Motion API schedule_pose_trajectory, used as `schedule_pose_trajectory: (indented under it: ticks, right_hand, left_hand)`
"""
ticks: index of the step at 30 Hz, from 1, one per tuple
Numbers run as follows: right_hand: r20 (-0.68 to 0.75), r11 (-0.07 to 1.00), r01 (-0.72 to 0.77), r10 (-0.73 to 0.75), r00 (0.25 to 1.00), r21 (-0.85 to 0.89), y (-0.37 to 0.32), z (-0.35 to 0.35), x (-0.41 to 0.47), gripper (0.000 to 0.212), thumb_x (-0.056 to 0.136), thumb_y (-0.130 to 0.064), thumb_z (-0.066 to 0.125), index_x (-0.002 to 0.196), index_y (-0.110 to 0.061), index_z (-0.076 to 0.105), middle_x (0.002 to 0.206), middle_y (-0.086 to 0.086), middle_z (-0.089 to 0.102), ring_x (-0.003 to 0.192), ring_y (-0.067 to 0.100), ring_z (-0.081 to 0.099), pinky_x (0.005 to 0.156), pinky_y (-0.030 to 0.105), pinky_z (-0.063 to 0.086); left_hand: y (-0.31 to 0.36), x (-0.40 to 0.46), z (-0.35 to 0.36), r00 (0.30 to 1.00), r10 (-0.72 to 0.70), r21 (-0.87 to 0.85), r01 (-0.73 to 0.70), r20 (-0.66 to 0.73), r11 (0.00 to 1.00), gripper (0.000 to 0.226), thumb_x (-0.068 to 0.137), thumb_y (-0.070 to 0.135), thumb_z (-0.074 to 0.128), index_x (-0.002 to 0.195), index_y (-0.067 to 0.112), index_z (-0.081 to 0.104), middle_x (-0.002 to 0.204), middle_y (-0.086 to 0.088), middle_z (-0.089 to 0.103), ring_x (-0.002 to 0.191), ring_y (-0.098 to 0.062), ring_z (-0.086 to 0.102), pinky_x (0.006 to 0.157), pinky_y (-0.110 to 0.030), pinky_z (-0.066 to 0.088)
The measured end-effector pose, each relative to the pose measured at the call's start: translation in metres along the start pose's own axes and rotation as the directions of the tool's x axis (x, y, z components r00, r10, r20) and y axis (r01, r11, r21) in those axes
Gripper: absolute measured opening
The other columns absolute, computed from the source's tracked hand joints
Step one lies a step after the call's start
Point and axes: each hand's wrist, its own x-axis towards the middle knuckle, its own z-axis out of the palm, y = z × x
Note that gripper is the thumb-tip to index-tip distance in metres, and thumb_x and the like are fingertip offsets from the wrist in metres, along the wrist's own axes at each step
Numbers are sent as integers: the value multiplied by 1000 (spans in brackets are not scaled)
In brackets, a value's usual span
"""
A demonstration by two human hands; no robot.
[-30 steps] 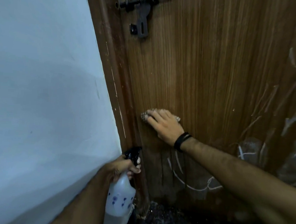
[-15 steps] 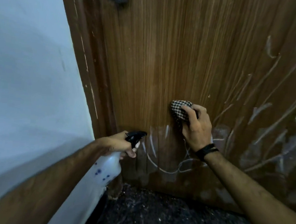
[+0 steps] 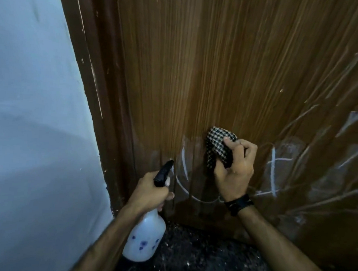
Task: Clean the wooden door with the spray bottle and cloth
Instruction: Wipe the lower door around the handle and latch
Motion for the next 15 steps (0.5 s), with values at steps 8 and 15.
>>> schedule_pose_trajectory:
  ticks: [8,15]
  right_hand:
    - [106,967,249,-241,965,-59,-3,12,18,65,73,6,75,129,-16,48,120,11,40,103,25,51,72,35,57]
    - [404,938,342,-292,867,-55,18,23,-40,56,81,1,72,129,-15,48,116,11,44,94,30,54,55,43,54]
  left_hand:
    - [-13,-5,15,997,22,42,-26,75,999,28,83,-7,64,79,19,56,63,-2,54,50,-14,51,55,-32,43]
    - [-17,-10,11,994,55,-19,-54,92,998,24,83,-9,62,84,15,58,73,-10,53,50,-17,48,53,-33,41]
